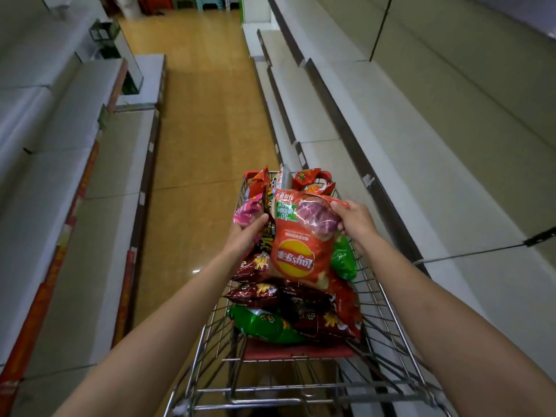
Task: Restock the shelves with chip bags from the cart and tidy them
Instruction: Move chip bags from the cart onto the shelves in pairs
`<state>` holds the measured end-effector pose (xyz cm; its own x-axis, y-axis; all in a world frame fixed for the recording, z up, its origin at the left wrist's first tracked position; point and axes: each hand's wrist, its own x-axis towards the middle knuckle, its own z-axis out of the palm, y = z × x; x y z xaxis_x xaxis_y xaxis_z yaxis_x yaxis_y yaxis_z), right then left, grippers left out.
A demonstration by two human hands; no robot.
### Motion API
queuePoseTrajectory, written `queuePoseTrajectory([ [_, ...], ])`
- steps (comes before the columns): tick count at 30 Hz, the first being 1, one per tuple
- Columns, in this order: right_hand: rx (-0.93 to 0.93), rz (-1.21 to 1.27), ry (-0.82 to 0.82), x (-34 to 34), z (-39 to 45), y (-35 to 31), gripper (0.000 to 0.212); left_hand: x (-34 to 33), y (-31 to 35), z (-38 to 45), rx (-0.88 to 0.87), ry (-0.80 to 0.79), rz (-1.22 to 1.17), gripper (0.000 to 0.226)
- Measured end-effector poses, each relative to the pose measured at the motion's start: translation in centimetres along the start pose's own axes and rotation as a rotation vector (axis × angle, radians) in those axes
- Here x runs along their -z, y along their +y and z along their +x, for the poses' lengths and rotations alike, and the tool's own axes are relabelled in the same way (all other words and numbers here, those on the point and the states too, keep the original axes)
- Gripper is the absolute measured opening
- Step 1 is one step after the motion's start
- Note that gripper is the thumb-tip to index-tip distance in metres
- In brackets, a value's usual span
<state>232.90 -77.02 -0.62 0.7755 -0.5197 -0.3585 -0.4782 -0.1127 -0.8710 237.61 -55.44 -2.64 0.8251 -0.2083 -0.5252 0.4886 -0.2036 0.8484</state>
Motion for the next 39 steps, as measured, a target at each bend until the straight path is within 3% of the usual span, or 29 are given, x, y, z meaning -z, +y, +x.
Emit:
queuePoseTrajectory([
  [2,-0.029,0.218,0.015,0.3,-0.5,-0.2,0.017,0.1,-0.6,-0.4,-0.007,-0.041,-0.016,0.033],
  [9,-0.044,0.823,-0.045,-1.0,-3.1,-3.6,0.006,0.2,-0.2,-1.8,0.100,-0.062,-0.098,0.092],
  [12,-0.087,1.011,-0.124,-2.1,-4.2,-4.4,0.032,-0.4,0.7,-2.1,0.205,-0.194,-0.194,0.122],
  [14,-0.096,1.072,-0.187,-2.7,-4.8,-4.4,0.045,-0.9,1.2,-2.3,0.201,-0.229,-0.314,0.116],
  [17,-0.116,1.104,-0.208,-2.9,-5.0,-3.6,0.044,-0.9,1.6,-2.1,0.156,-0.214,-0.553,0.109],
  [19,-0.122,1.030,-0.222,-2.7,-5.1,-2.8,0.031,-0.6,1.8,-1.7,0.128,-0.193,-0.676,0.125],
  [22,-0.083,0.631,-0.277,-2.7,-5.5,-1.2,0.016,-0.7,2.7,-1.3,0.091,-0.212,-0.723,0.137],
  [27,-0.047,0.160,-0.364,-3.8,-5.5,0.9,0.021,-2.1,3.3,-0.1,0.021,0.014,-0.712,0.103],
  [29,-0.040,0.005,-0.414,-3.8,-5.2,1.5,0.021,-1.9,3.0,0.4,0.006,0.039,-0.660,0.108],
  [32,-0.034,-0.141,-0.494,-3.8,-4.3,2.7,0.038,-0.5,2.8,1.3,0.043,0.048,-0.640,0.123],
  [37,-0.040,-0.398,-0.242,-4.0,-0.5,6.3,0.047,1.3,1.6,2.3,0.084,0.052,-0.506,0.129],
  [39,-0.070,-0.548,-0.135,-3.8,1.4,8.1,0.065,1.9,0.7,2.4,0.101,-0.002,-0.468,0.147],
])
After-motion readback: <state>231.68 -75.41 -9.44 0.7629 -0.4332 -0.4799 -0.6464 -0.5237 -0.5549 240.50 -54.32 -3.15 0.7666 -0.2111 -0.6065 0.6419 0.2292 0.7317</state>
